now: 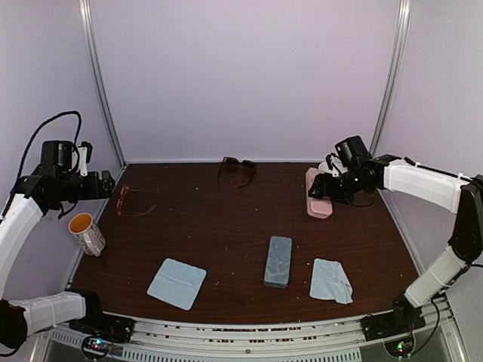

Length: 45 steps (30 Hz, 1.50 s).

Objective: Organize the sunglasses
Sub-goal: Pick up the sunglasses case from the center of the board, then pass from the right arm to the left

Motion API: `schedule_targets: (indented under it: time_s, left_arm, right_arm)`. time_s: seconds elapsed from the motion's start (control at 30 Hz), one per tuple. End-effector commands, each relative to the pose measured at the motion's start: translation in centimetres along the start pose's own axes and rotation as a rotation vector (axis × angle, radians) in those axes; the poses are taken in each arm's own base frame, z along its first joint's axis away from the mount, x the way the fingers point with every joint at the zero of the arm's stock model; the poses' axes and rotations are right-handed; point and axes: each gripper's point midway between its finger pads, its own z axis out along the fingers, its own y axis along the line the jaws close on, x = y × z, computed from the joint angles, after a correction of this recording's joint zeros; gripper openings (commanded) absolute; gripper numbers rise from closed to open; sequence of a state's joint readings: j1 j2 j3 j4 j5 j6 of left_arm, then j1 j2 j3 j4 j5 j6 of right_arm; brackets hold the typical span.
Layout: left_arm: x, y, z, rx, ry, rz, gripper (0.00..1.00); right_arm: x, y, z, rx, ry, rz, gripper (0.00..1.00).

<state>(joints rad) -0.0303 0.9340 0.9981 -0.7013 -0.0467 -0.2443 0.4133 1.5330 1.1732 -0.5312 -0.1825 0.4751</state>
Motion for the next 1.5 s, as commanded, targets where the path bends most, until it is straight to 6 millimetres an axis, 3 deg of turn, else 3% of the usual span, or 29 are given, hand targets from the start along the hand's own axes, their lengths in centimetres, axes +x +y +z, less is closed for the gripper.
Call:
schedule_targets:
  time_s: [0.0, 0.17, 0.33, 0.5, 0.67, 0.77, 0.9, 1.03, 1.13, 1.47]
  left_arm:
    - [-5.3, -2.1, -1.4, 0.113, -0.148, -0.065, 0.98]
    - [-7.7, -4.5, -1.1, 0.235, -0.166, -0.062, 0.98]
    - [-10.6, -9.2, -1.1, 0.507, -0.181, -0.037, 0.97]
    - [-13.2, -13.1, -2.1, 0.688, -0.233, 0.009, 0.97]
    - [-14.6, -17.7, -3.3, 0.866, -0.240, 0.087, 0.97]
    - [-14.3, -19.8, -3.7, 0.961, -0.222, 0.135, 0.95]
    - [-12.7, -20.3, -2.6, 0.964, -0.193, 0.140, 0.93]
    - [-10.8, -21.7, -3.0, 1.086, -0.174, 0.152, 0.93]
    - [-9.7, -21.8, -2.4, 1.077, -0.142, 0.148, 0.92]
    - [-9.5, -20.8, -0.4, 0.969, -0.092, 0.047, 0.92]
  right_arm:
    - [-3.2, 5.9, -3.2, -0.296, -0.171, -0.118, 0.58]
    - [-4.7, 9.7, -6.3, -0.496, -0.293, -0.189, 0.58]
    - [-6.0, 13.3, -9.2, -0.668, -0.407, -0.239, 0.57]
    - [-6.4, 16.3, -10.6, -0.758, -0.434, -0.285, 0.54]
    - [-5.8, 19.7, -12.3, -0.830, -0.462, -0.384, 0.54]
    - [-5.3, 20.6, -12.3, -0.801, -0.485, -0.440, 0.54]
    - [-4.8, 21.3, -11.6, -0.690, -0.521, -0.545, 0.53]
    - [-3.4, 22.6, -12.1, -0.642, -0.583, -0.696, 0.52]
    - [-2.7, 22.9, -12.2, -0.562, -0.656, -0.794, 0.52]
    - [-2.4, 23.4, -10.2, -0.164, -0.783, -1.132, 0.53]
